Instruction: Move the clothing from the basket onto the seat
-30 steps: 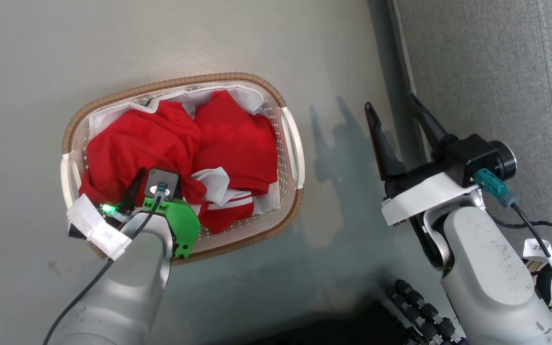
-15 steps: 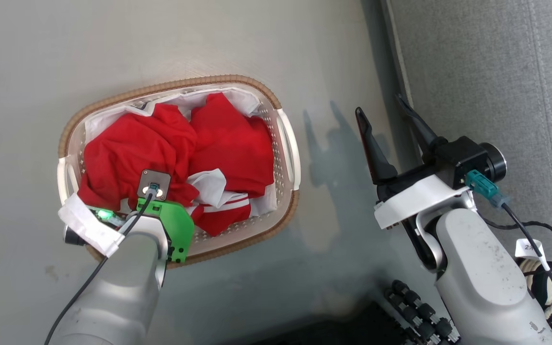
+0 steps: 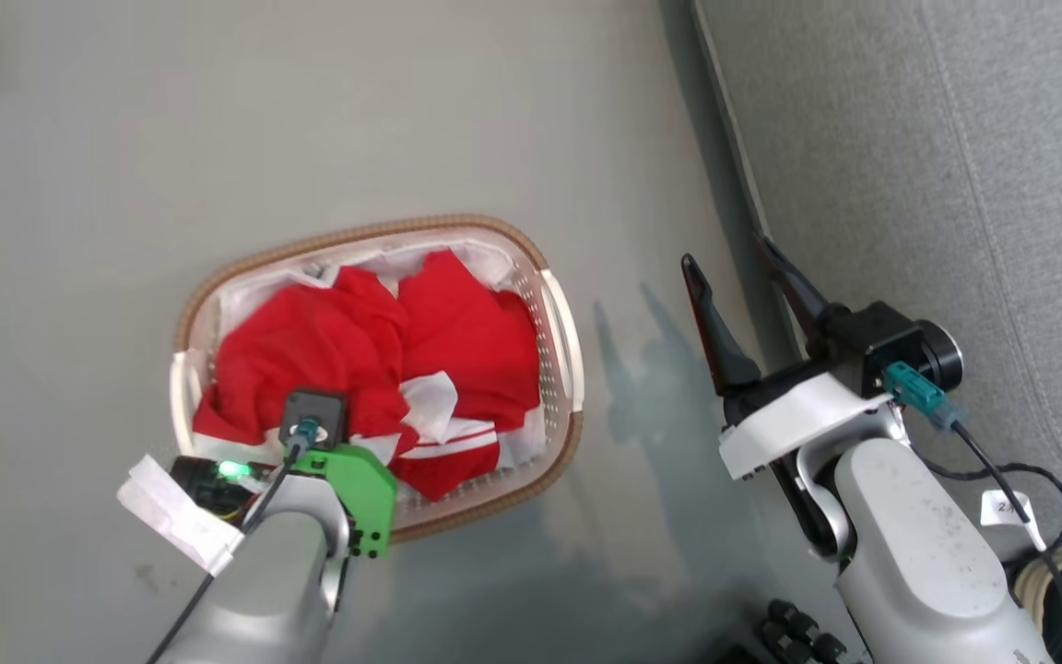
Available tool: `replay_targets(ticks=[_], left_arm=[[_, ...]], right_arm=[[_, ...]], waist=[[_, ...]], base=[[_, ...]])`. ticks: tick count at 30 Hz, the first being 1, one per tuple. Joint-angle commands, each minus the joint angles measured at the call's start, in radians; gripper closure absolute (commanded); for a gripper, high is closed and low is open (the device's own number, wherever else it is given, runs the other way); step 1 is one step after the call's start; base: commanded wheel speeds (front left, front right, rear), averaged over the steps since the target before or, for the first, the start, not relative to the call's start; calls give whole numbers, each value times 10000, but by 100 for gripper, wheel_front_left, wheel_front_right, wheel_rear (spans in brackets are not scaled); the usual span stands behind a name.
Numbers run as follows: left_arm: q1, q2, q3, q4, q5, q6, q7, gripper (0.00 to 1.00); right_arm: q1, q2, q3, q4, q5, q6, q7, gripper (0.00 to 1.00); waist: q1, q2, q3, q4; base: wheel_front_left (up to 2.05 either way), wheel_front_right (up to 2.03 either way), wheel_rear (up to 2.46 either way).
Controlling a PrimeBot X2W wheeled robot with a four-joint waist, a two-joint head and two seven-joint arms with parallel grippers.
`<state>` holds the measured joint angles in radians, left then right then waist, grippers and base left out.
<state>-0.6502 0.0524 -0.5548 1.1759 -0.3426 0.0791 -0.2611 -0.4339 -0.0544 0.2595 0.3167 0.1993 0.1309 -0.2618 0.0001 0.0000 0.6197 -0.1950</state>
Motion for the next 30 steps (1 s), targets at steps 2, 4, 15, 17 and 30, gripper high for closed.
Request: replay_targets(ticks=[2,4,15,17,30], left_arm=[[532,68,51,-638,112,-94,-51,100],[864,142,155,-1193,183,-126,-45,100],[2311,139,1009,-4078,795,-311,-50,100],[2458,109,1120,-4431,893,-398,-50,100],[2425,9,1278,-6824,1437,-1084,-51,100]], right_arm=[[355,-61,-117,18,-35,-3,-47,0],[523,-95,-202,26,-65,-3,-46,0],[1436,-142,-419,125,-127,-3,-46,0],[1567,-129,-428,142,-134,-3,-46,0],[2284,-116,-302,324,-162,-3,-46,0]], waist=[[-1,0,-1061,494],[-1,0,-1413,657],[-1,0,-2976,1418],[-1,0,-3220,1520],[-1,0,-4455,1849]], base=[[0,0,0],[0,0,0],[0,0,0],[0,0,0],[0,0,0]])
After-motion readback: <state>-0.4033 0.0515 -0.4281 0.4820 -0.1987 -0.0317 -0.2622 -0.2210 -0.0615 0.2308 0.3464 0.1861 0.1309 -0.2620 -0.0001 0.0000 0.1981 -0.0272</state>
